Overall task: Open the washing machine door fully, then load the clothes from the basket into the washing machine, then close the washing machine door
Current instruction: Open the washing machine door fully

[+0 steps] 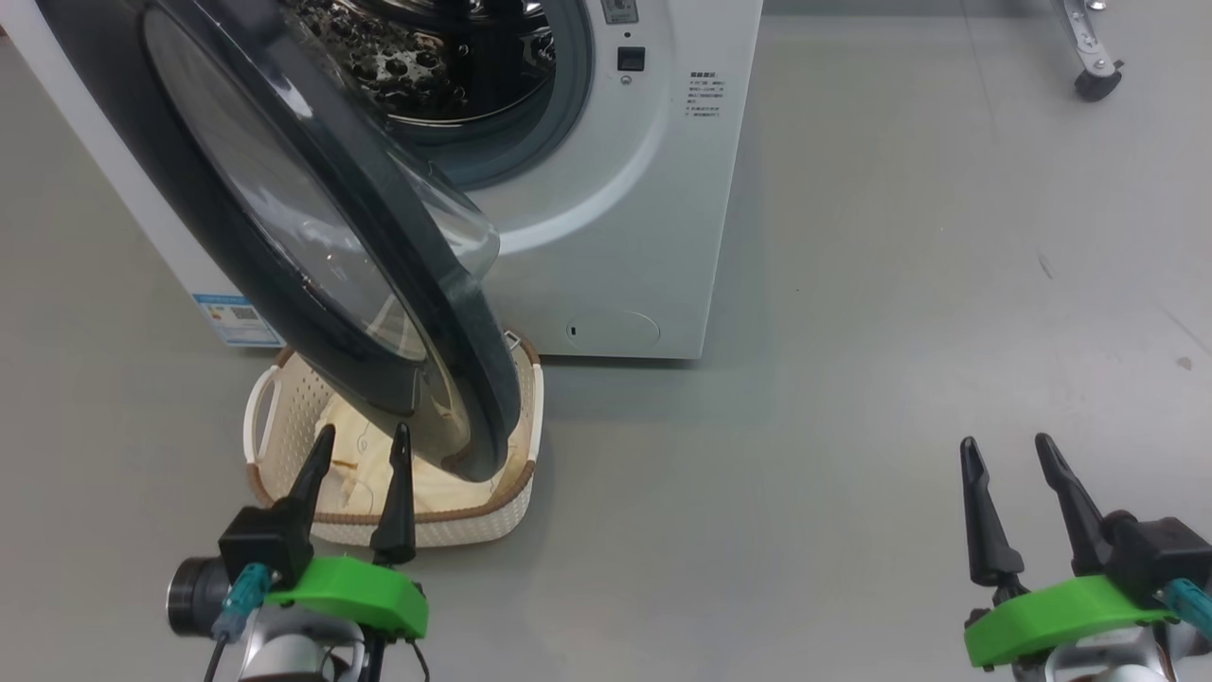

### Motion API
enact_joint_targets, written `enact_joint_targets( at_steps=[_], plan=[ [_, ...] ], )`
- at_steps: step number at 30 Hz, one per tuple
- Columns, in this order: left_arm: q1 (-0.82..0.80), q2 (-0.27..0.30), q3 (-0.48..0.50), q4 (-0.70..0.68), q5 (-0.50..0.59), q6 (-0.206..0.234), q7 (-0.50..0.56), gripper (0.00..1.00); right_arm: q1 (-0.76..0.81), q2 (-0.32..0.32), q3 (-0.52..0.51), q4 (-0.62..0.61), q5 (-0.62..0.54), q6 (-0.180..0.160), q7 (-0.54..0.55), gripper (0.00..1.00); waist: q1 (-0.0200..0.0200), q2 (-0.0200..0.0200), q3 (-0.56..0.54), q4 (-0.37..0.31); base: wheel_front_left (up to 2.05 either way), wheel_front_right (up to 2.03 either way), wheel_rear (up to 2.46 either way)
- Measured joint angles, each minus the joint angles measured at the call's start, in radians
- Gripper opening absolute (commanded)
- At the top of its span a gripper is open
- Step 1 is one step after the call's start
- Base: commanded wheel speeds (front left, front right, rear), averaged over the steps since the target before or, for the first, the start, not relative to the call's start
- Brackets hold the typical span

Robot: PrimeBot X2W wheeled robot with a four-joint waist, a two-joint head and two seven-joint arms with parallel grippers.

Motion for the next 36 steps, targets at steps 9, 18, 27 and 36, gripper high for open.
enact_joint_targets(
  at_steps=[9,18,27,36],
  plan=[
    [0.000,0.000,0.002,0.002,0.000,0.000,0.000,0.37,0.000,0.000,0.001,0.005,0.008,0.000,0.000,1.00,0.0000,0.0000,-0.003,-0.004,0.00,0.00,0.00],
    [-0.006,0.000,0.014,-0.011,-0.010,0.000,0.000,0.00,0.000,0.000,0.002,0.006,0.008,0.000,0.000,1.00,0.0000,0.0000,0.002,-0.007,0.00,0.00,0.00],
    [-0.059,0.004,0.063,-0.089,-0.006,0.037,0.000,0.00,0.000,0.000,0.000,0.012,0.017,0.000,0.000,1.00,0.0000,0.0000,0.001,-0.001,0.00,0.00,0.00],
    [-0.151,0.049,0.100,-0.345,0.060,0.108,0.000,0.00,-0.001,0.000,-0.003,0.017,0.017,0.000,0.000,1.00,0.0000,0.0000,-0.005,0.002,0.00,0.00,0.00]
  ],
)
